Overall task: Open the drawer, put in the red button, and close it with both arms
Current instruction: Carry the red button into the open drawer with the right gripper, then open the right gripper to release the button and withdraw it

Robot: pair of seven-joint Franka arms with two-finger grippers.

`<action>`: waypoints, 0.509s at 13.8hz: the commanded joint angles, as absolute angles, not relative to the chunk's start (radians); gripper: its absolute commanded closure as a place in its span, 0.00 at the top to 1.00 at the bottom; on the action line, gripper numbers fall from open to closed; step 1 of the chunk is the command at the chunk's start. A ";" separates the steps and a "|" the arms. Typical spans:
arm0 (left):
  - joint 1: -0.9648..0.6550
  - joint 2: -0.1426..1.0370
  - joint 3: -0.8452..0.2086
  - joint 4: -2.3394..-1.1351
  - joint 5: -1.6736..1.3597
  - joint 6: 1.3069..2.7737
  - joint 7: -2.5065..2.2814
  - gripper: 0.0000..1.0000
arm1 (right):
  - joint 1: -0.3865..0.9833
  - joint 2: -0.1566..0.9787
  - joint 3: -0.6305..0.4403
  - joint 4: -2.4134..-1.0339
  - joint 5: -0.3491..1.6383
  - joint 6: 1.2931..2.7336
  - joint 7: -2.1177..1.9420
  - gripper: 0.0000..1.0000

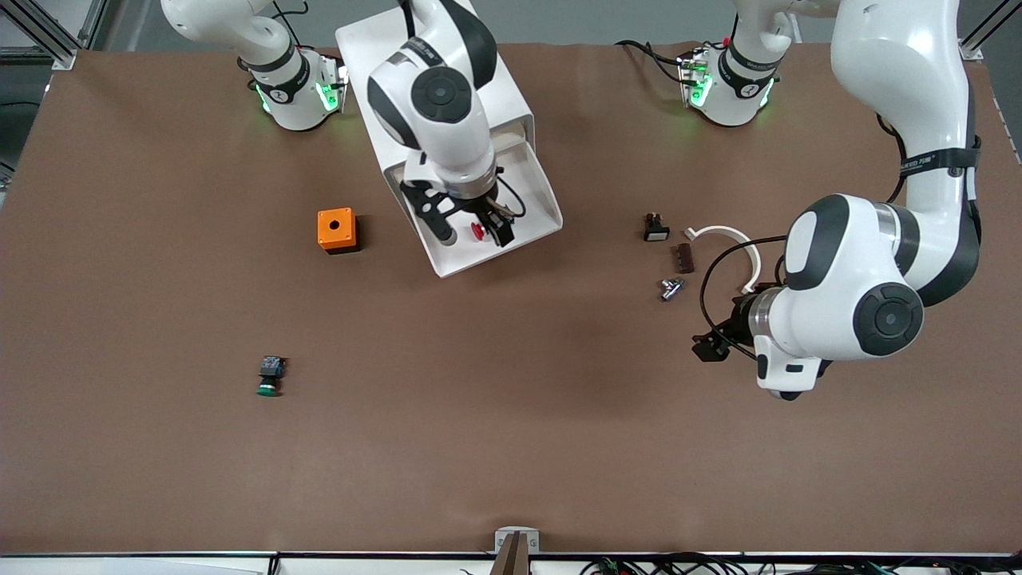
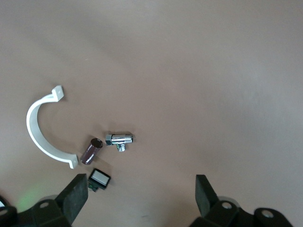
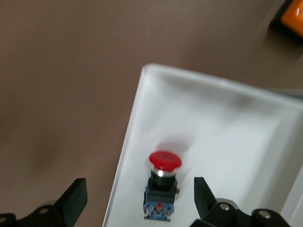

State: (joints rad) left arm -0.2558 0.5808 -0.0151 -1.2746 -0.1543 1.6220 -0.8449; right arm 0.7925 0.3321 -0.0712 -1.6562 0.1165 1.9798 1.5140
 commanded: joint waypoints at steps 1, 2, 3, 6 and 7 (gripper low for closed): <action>-0.267 0.541 -0.061 -1.351 -0.126 1.641 -0.747 1.00 | 0.665 0.324 -0.061 -1.583 0.118 1.828 1.228 1.00; -0.270 0.541 -0.081 -1.376 -0.124 1.676 -0.730 1.00 | 0.613 0.313 -0.067 -1.571 0.118 1.771 1.110 1.00; -0.273 0.543 -0.106 -1.400 -0.117 1.727 -0.698 1.00 | 0.562 0.302 -0.072 -1.553 0.120 1.729 1.013 1.00; -0.285 0.567 -0.182 -1.437 -0.115 1.830 -0.673 1.00 | 0.430 0.291 -0.083 -1.516 0.107 1.655 0.716 1.00; -0.308 0.578 -0.198 -1.436 -0.117 1.833 -0.681 1.00 | 0.378 0.288 -0.089 -1.506 0.094 1.634 0.615 1.00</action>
